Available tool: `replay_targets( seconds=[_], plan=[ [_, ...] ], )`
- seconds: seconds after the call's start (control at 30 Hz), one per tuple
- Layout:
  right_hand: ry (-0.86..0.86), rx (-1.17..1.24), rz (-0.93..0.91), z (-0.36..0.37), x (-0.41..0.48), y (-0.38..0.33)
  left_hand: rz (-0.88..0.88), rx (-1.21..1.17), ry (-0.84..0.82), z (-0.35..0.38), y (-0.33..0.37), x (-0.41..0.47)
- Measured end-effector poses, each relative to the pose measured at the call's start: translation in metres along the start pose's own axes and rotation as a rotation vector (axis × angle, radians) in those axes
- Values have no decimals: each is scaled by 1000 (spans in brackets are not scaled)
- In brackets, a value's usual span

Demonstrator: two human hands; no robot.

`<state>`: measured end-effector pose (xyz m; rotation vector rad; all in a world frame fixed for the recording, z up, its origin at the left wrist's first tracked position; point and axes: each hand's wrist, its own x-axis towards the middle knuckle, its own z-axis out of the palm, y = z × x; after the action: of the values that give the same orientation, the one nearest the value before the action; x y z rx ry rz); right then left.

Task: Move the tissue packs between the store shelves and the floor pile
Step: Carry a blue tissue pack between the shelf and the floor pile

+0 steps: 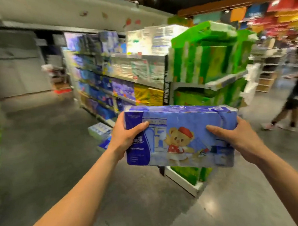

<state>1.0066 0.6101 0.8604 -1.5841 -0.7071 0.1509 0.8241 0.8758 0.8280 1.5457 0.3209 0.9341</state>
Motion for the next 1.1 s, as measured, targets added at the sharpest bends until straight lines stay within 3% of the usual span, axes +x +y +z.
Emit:
replay_targets(
  seconds=[0.33,0.7,1.1],
  plan=[
    [-326,108,-29,226,239,63,-8,148,406,-152,-74,162],
    [-402,190,-88,474,501,58,48,275,448,-333,-105,451],
    [-441,217,-176,720,816,97,39,216,494,-477,-214,782]
  ],
)
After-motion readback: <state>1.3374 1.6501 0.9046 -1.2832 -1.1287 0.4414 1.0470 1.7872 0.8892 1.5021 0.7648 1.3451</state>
